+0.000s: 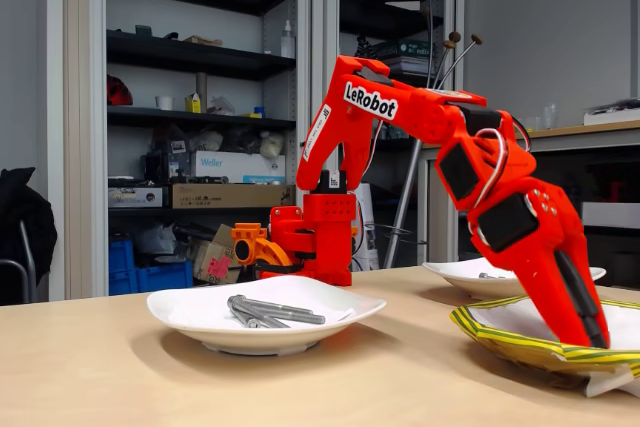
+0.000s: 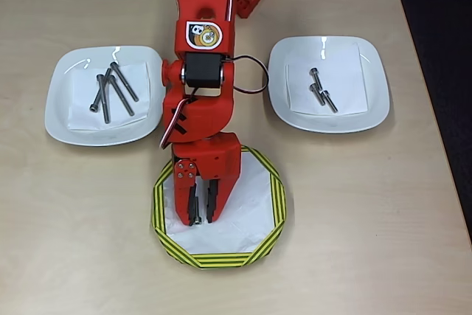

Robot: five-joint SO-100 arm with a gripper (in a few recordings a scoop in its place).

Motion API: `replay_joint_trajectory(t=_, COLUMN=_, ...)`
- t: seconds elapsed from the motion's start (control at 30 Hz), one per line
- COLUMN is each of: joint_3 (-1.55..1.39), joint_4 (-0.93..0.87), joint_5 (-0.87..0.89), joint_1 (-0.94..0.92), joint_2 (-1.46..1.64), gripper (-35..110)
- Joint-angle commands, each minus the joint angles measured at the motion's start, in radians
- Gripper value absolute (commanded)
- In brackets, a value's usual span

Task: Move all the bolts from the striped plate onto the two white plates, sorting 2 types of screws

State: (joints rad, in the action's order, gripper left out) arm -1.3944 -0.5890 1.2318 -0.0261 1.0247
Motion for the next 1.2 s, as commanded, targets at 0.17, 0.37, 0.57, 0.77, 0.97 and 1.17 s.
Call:
replay_joint_trajectory(t=0.17, joint_3=-0.025, joint_4=0.029, joint_5=0.011, joint_1=-0.041, joint_2=0.011, gripper=7)
replay_joint_trajectory(t=0.37, joint_3=-0.012, joint_4=-0.002, joint_5=0.003, joint_1=-0.04, joint_2=0.008, gripper=0)
replay_joint_trajectory(t=0.57, joint_3=0.061, joint_4=-0.121, joint_5=-0.041, joint_1=-0.034, joint_2=0.023, gripper=0)
replay_joint_trajectory(t=0.77, joint_3=0.224, joint_4=-0.38, joint_5=-0.08, joint_1=-0.011, joint_2=0.061, gripper=0)
replay_joint_trajectory(t=0.97, joint_3=0.379, joint_4=-0.607, joint_5=-0.086, joint_1=0.026, joint_2=0.132, gripper=0)
replay_joint_trajectory(t=1.17, joint_3=0.299, joint_4=-0.698, joint_5=0.037, joint_1=0.146, joint_2=0.296, gripper=0)
